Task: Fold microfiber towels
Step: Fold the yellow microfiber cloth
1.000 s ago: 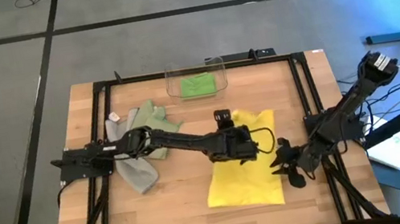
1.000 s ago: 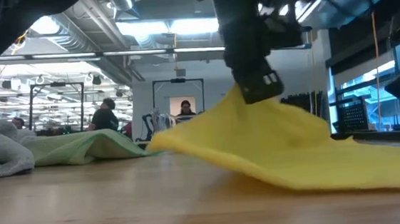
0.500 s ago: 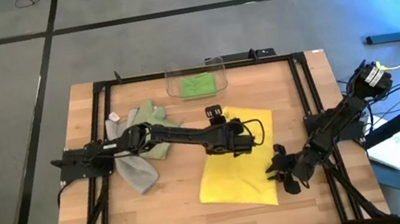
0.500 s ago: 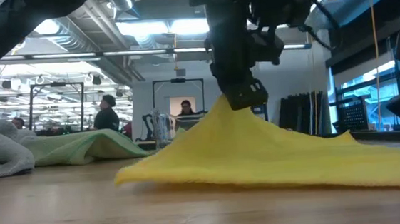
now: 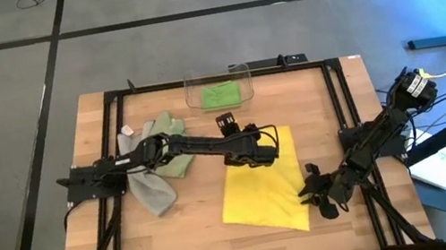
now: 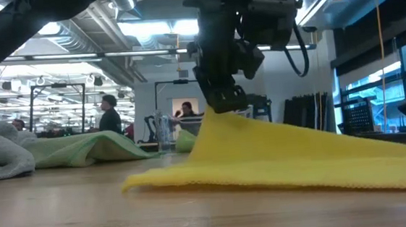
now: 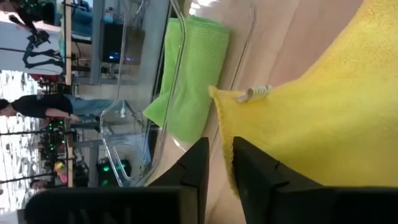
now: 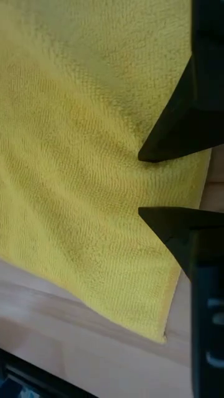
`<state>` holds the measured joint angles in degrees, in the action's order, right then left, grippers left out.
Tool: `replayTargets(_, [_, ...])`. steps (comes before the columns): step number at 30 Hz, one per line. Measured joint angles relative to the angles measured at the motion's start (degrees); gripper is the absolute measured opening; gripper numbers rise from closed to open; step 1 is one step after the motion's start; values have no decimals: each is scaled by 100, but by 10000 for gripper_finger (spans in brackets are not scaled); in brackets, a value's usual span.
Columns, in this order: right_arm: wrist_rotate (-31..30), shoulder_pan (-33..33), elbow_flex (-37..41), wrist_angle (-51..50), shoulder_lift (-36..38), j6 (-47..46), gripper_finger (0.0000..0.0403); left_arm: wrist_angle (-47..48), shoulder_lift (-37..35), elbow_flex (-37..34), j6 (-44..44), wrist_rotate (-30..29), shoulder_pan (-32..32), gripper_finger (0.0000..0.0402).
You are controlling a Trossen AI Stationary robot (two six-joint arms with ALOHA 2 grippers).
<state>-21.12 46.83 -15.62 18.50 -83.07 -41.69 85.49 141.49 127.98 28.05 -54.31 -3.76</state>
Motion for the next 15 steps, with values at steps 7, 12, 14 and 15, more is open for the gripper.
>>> replayTargets(7, [-7,0,7,39,-2,17,133,-1,0,0,-9,268,-15,68])
replayTargets(12, [-245,9,-107,-112,66,361,133,268,0,0,-12,367,-74,67])
replayTargets(14, [-561,4,-194,-238,144,663,129,459,0,0,-4,424,-132,67])
replayTargets(15, [-784,4,-255,-293,211,789,127,471,0,0,-6,431,-172,67])
